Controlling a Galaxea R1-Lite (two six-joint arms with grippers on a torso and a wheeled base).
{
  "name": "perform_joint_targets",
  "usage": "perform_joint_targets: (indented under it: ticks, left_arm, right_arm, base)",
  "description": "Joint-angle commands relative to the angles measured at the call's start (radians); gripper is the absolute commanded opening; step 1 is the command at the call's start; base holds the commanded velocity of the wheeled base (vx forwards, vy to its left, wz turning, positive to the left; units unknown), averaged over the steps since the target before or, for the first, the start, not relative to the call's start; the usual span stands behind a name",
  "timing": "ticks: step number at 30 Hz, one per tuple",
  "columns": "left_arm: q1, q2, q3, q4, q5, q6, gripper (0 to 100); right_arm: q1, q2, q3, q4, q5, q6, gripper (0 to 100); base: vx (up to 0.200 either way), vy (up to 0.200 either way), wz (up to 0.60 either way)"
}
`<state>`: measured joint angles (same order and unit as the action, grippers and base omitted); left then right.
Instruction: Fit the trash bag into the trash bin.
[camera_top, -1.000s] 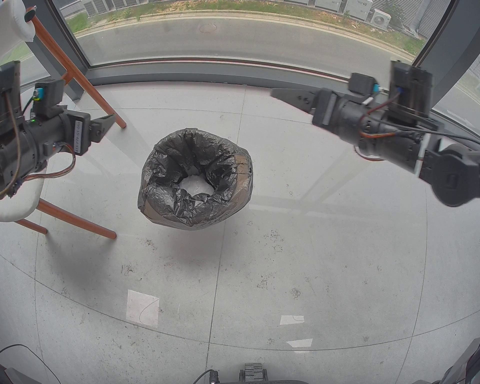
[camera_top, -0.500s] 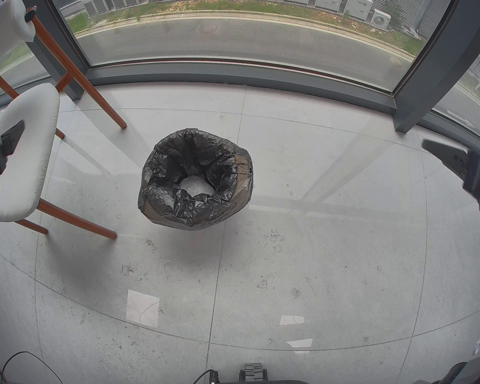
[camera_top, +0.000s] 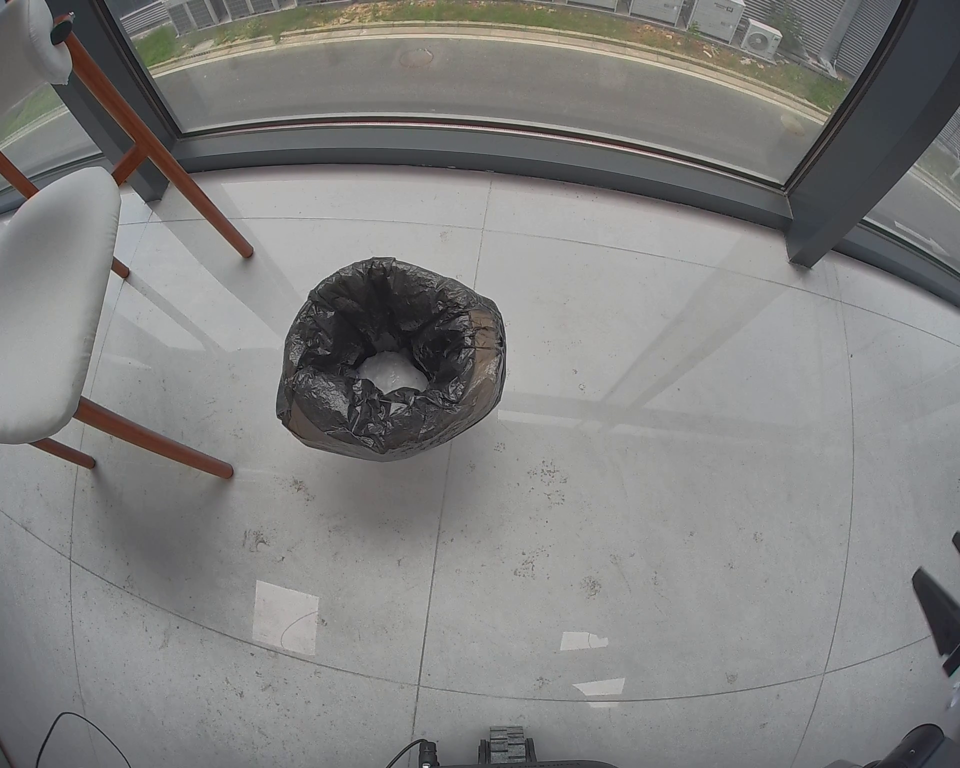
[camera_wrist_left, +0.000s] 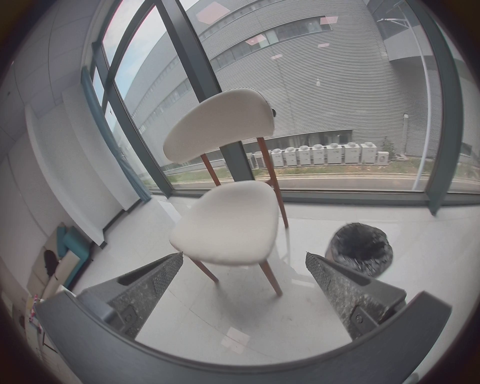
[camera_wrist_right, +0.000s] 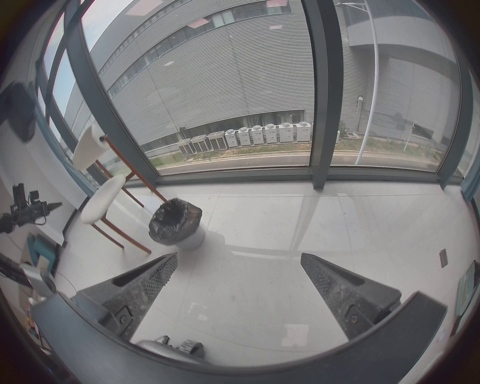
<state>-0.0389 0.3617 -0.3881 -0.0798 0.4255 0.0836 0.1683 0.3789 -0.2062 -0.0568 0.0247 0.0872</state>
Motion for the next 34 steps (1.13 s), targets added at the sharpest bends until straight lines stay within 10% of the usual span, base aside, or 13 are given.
perform_joint_targets:
  ticks: [1, 7, 14, 34]
  left_arm:
    - [0.039, -0.357, 0.336, 0.084, -0.240, -0.041, 100]
    - [0.039, -0.356, 0.388, 0.054, -0.366, -0.139, 100]
    - [0.037, -0.357, 0.385, 0.091, -0.476, -0.041, 100]
    - [0.039, -0.356, 0.388, 0.081, -0.433, -0.081, 100]
  right_arm:
    - [-0.027, -0.278, 0.206, 0.063, 0.000, -0.096, 100]
    - [-0.075, -0.276, 0.205, 0.063, -0.025, -0.053, 100]
    - [-0.201, -0.296, 0.206, 0.060, -0.008, -0.092, 100]
    - [-0.167, -0.370, 0.206, 0.064, 0.009, -0.110, 100]
  base:
    - [0.000, 0.000, 0.00]
    - [0.000, 0.000, 0.00]
    - [0.000, 0.000, 0.00]
    - [0.000, 0.000, 0.00]
